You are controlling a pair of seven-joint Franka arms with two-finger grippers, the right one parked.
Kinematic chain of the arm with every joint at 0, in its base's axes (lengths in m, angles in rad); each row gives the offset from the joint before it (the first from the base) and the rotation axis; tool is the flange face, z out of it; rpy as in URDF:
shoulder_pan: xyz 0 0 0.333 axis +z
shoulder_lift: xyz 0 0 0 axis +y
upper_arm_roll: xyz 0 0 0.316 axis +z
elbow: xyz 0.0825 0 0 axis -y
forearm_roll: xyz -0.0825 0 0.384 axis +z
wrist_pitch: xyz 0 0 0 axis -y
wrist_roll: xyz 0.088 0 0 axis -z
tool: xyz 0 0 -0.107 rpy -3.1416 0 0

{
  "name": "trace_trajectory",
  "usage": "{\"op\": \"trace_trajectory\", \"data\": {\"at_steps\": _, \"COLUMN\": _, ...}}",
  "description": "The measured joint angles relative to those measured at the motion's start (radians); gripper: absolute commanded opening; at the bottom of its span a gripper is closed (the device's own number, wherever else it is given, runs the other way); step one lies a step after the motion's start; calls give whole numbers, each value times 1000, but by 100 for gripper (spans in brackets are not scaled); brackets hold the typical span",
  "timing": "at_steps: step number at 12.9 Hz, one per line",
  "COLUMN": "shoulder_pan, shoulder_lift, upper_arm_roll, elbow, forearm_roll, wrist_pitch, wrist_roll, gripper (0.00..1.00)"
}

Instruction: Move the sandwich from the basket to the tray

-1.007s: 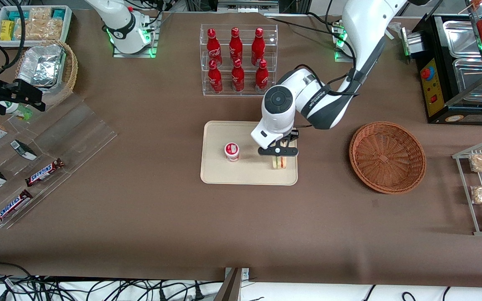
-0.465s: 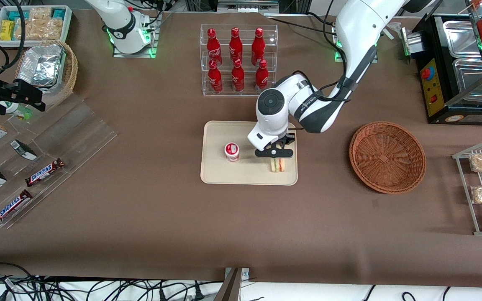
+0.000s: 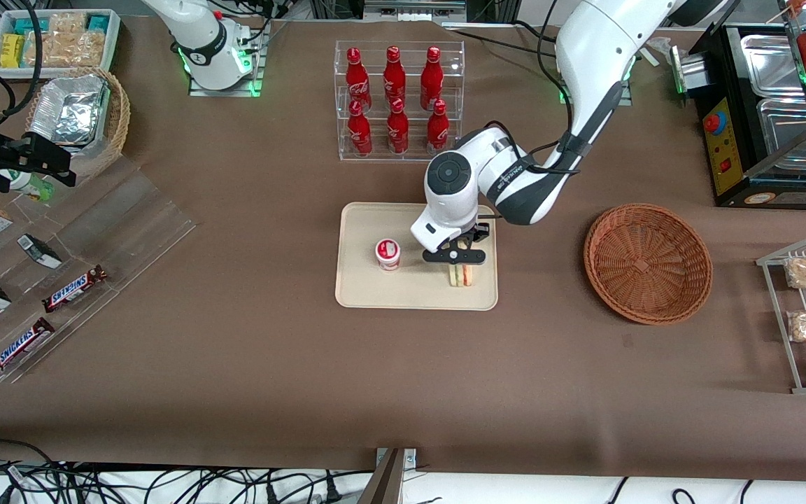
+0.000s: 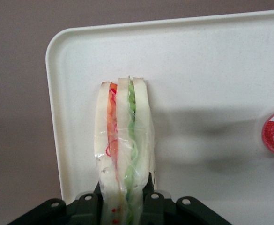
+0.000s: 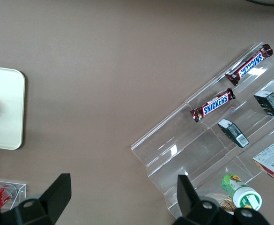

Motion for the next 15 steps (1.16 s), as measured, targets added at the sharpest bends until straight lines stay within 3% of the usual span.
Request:
{"op": "trace_trajectory", "data": {"at_steps": 4, "shoulder_pan": 0, "shoulder_lift": 5, "upper_arm_roll": 1, "elbow": 0, "forearm_roll": 0, "wrist_pitch": 7, "wrist_roll": -3, "gripper": 44}}
{"op": "trace_trajectory", "data": {"at_steps": 5, "shoulder_pan": 0, "shoulder_lift": 5, "upper_arm_roll": 1, "elbow": 0, "forearm_roll": 0, "wrist_pitch": 7, "wrist_roll": -3, "gripper": 61}}
{"op": "trace_trajectory", "data": {"at_steps": 6, "shoulder_pan": -1, "shoulder_lift": 5, "upper_arm_roll": 1, "elbow": 0, "forearm_roll": 1, "wrist_pitch": 7, "wrist_roll": -4, "gripper": 91}}
{"op": "trace_trajectory", "data": {"at_steps": 7, "shoulder_pan": -1, "shoulder_lift": 6, "upper_arm_roll": 1, "elbow": 0, "forearm_roll": 1, "wrist_pitch": 8, "wrist_roll": -4, "gripper": 100}}
{"op": "trace_trajectory", "data": {"at_steps": 15, "shoulder_pan": -1, "shoulder_lift": -18, "upper_arm_roll": 0, "elbow": 32, "forearm_roll": 1, "wrist_pitch": -33, "wrist_roll": -6, "gripper": 100}}
